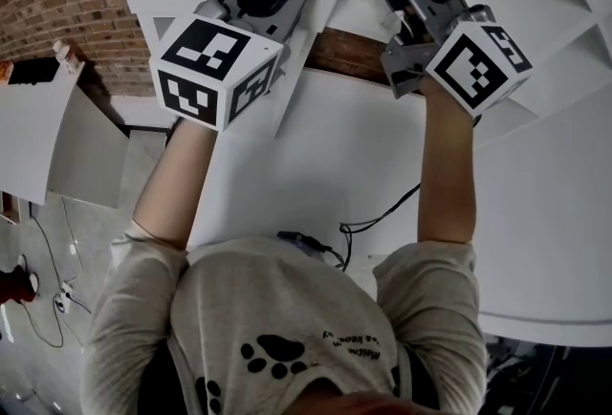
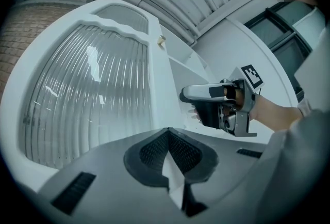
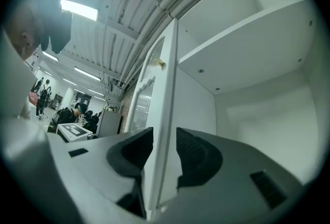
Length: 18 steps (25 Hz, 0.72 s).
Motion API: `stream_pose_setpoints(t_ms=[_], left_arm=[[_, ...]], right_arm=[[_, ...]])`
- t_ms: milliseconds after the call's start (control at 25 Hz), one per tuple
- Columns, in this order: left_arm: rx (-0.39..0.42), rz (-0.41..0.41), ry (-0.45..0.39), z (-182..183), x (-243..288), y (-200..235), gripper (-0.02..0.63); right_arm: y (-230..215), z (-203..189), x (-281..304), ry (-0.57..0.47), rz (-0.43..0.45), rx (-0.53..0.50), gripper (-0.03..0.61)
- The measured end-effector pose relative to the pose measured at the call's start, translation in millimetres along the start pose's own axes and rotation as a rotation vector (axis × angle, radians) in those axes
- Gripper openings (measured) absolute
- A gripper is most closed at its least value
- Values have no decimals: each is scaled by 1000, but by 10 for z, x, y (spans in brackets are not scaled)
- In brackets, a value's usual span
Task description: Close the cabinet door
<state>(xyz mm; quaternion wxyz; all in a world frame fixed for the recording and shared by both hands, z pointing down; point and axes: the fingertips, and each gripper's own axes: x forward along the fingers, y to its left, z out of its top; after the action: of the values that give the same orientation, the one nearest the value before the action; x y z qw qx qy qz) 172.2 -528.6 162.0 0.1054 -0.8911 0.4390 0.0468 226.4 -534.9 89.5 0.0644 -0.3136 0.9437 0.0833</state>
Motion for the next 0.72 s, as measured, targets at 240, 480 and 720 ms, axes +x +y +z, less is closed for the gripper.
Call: stream_pose_setpoints(t_ms=[240,480,720], left_arm=[[-17,5,-1,-20,57,162,9],[-14,4,-7,30,73,37,9],[-8,-2,4,12,41,-141,9]], right_arm=[[-108,-84,-19,30,-51,2,147],[-118,-167,-279,38,-91,14,132],[-15,-321,-537,8,-169,11,20]])
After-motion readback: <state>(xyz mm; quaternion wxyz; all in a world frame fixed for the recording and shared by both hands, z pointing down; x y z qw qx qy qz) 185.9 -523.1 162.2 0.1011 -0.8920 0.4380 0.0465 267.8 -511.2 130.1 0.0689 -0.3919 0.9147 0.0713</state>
